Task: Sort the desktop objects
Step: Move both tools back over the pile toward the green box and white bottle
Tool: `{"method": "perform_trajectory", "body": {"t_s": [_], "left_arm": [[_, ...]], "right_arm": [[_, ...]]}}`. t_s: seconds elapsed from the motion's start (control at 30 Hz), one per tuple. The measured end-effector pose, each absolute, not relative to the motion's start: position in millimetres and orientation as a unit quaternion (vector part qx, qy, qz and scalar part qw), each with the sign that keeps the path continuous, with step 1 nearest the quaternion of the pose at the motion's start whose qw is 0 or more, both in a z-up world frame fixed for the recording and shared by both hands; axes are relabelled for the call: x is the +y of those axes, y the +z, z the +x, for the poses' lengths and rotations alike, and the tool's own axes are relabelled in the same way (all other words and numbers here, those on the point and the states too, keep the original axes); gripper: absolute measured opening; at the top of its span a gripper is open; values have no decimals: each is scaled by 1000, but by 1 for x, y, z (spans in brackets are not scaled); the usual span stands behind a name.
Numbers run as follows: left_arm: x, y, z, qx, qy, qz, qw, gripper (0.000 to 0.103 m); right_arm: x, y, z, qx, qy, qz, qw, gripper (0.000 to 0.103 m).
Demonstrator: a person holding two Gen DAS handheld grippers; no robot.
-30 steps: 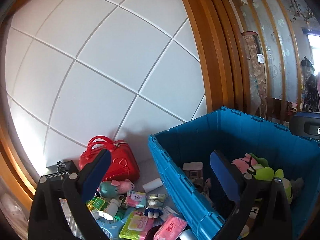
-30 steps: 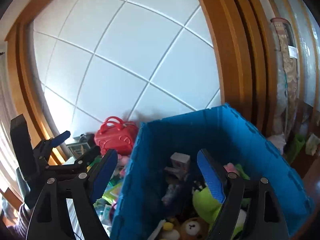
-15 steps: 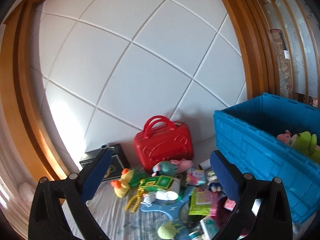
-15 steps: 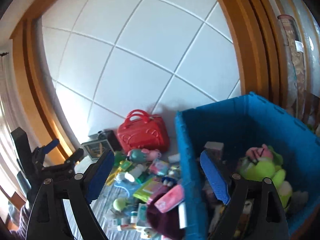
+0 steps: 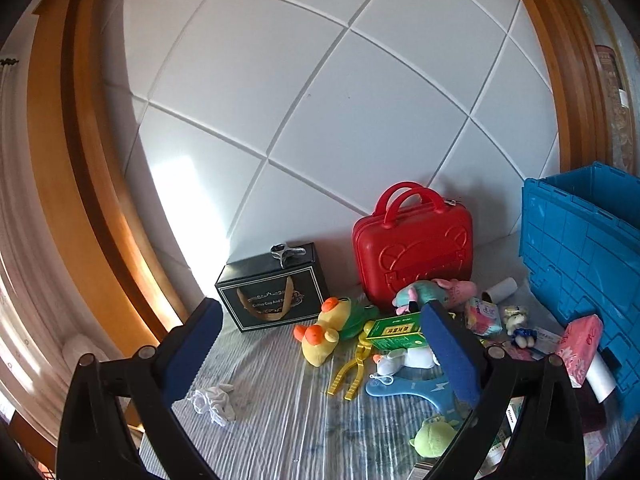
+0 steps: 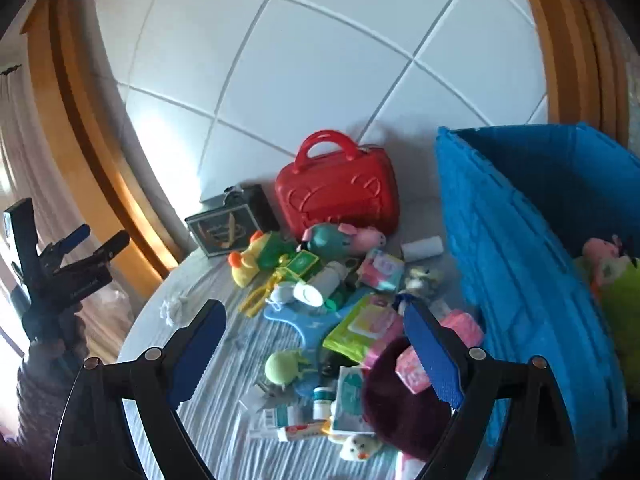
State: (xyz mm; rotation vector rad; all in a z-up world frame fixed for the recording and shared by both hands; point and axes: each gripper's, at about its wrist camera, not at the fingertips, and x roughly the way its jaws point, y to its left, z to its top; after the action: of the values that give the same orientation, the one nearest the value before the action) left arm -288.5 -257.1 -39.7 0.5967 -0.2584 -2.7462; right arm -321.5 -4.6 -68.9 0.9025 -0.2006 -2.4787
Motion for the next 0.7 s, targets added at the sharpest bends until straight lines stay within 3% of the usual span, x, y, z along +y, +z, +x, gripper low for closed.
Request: {"method": "perform_trajectory", "body": {"t_s": [0.23,0.7], "left_arm": [[-281,-58,-321,-78,-959,219,161,101],[-330,-149,-400,-47,-940,303,153,101]], "right_arm": [[-57,-108,-390,-7,-894,357,270,91],[-171,-202,-569,28,-831,451,325,91]]}}
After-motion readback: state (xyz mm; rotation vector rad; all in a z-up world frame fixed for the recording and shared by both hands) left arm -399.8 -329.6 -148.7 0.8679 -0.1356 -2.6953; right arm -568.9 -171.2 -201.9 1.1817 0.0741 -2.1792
